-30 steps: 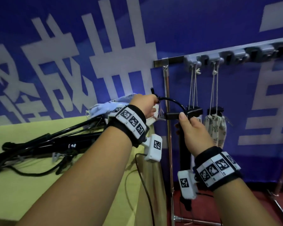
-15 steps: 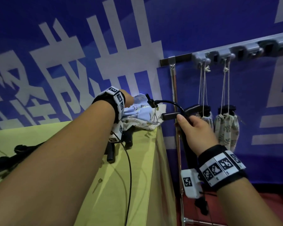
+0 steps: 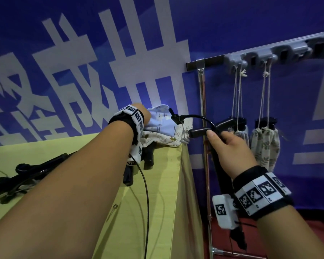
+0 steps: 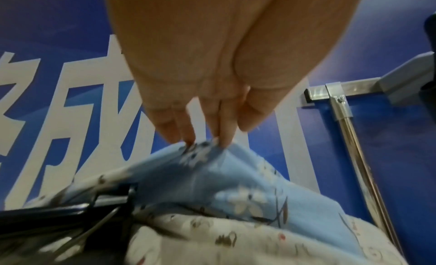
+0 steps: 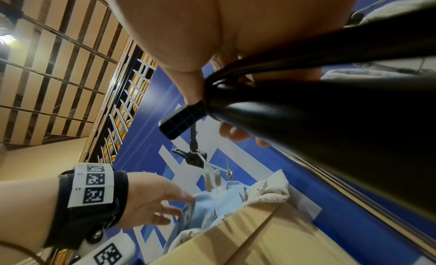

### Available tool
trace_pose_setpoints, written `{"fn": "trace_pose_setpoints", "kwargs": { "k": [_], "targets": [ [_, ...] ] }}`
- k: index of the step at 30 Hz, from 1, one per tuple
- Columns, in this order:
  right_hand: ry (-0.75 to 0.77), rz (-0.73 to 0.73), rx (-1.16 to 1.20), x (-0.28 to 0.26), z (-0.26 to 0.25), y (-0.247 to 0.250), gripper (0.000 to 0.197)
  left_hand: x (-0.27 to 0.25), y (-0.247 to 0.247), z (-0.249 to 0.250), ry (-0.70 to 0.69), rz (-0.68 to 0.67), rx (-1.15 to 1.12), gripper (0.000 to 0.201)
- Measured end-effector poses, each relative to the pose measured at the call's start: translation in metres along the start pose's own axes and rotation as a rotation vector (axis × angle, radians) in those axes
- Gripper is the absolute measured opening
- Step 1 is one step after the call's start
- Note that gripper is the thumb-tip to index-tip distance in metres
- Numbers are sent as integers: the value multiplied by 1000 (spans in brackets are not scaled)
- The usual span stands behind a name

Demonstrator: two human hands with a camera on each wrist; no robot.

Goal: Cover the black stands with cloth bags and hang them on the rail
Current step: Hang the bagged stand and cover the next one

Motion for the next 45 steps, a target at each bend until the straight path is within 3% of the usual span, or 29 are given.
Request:
{"fn": "trace_pose_setpoints", "kwargs": {
  "k": [1, 4, 10, 14, 16, 18, 23, 29, 33, 39, 42, 45],
  "targets": [
    [11, -2, 17, -1, -2, 1, 38, -20, 15, 8, -21, 73, -98, 30],
    [64, 19, 80, -4, -10, 6, 38, -43, 53, 20, -171, 357, -408, 43],
    [79, 138, 239, -8, -17, 19, 34, -73, 92, 58, -428, 509, -901, 43],
    [51, 189, 247, -7, -17, 29, 36, -93, 87, 86, -438, 378, -1238, 50],
    [9, 215, 238, -7, -15, 35, 43, -104, 75, 101, -406, 250, -1450, 51],
    [-10, 248, 256, -7, -14, 43, 36, -115, 58, 115, -353, 139, -1559, 49],
    [-7, 192, 236, -8, -4, 52, 17, -143, 6, 138, -183, -83, -1762, 23],
    [-42, 174, 168, -5, 14, 51, 15, -156, -60, 151, -72, -269, -1810, 16],
    [-159, 115, 138, 0, 31, 48, 20, -155, -87, 145, -44, -310, -1510, 8],
    [-240, 108, 51, -5, 44, 47, 24, -174, -101, 144, -65, -584, -1312, 45],
    [-262, 107, 16, -7, 45, 43, 30, -178, -105, 139, -211, -537, -1163, 24],
    [-299, 107, 18, -8, 46, 39, 30, -170, -106, 136, -296, -382, -958, 7]
  ]
}}
Point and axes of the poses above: each hand's wrist, its own x-axis towards the middle knuckle, its own y-axis out of the back of the hand, z = x × y, the point moved 4 cm from there along x, towards the middle knuckle, and after that the axes turned 5 degrees about -x, right-handed, at the moved point
